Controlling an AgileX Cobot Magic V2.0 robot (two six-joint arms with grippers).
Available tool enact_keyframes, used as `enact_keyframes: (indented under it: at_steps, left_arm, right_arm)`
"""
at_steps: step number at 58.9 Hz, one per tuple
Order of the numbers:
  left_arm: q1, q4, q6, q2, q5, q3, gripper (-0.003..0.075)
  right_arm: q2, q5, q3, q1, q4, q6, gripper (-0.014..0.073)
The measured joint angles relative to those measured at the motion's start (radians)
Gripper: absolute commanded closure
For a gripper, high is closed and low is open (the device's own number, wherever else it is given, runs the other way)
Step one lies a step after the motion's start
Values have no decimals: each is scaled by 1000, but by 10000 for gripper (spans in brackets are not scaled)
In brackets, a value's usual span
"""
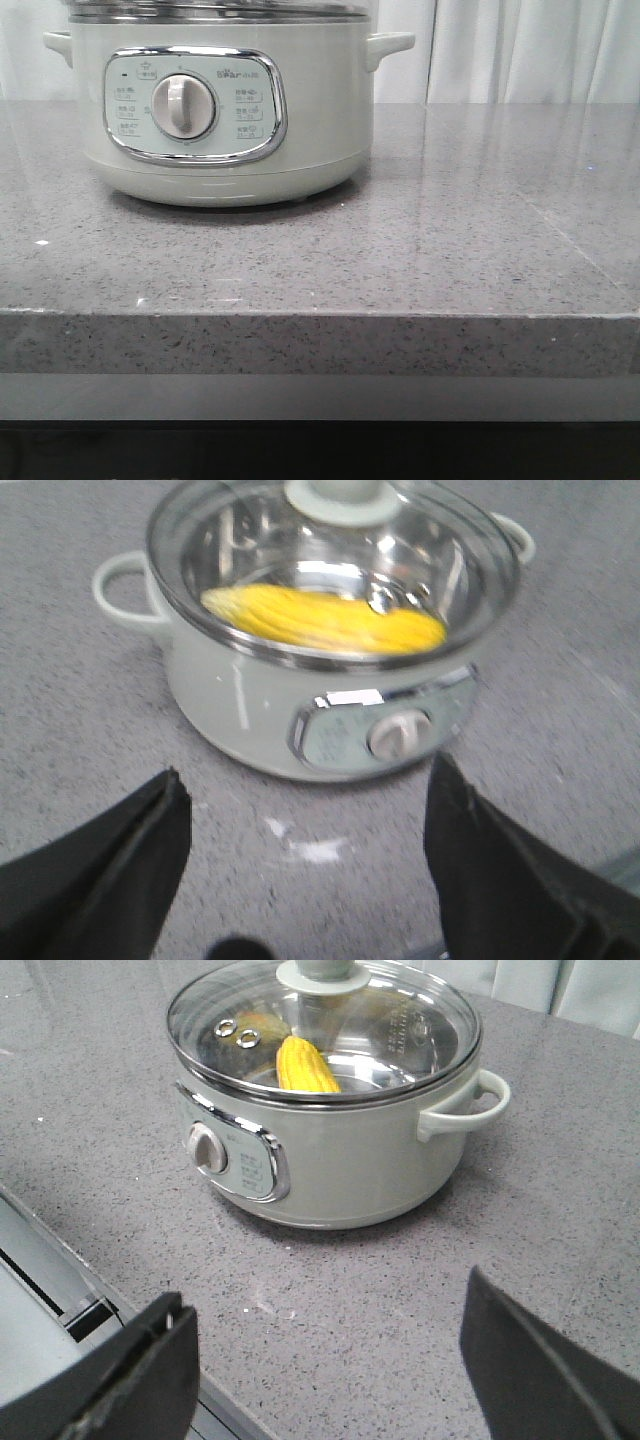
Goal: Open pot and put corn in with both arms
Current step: 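Release the lid knob and raise the left gripper away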
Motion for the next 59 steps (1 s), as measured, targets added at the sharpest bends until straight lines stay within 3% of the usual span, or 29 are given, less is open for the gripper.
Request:
enact_keyframes:
  at_steps: [22,29,34,43,50,59]
  left_arm:
    - [0,-7,39,-171,23,153,230]
    - [0,20,40,-173,23,167,313]
    - [0,42,40,-173,23,169,430]
    - [0,67,41,-173,23,169,629]
    - [0,70,41,-173,23,169,738]
    - [0,72,41,-173,23,169,741]
  right_arm:
    - [0,0,0,0,0,0,32]
    - [0,2,0,0,0,0,45]
    - [0,8,0,0,0,0,144]
    - [0,8,0,0,0,0,494]
    - [0,8,0,0,0,0,702]
    - [0,8,0,0,0,0,713]
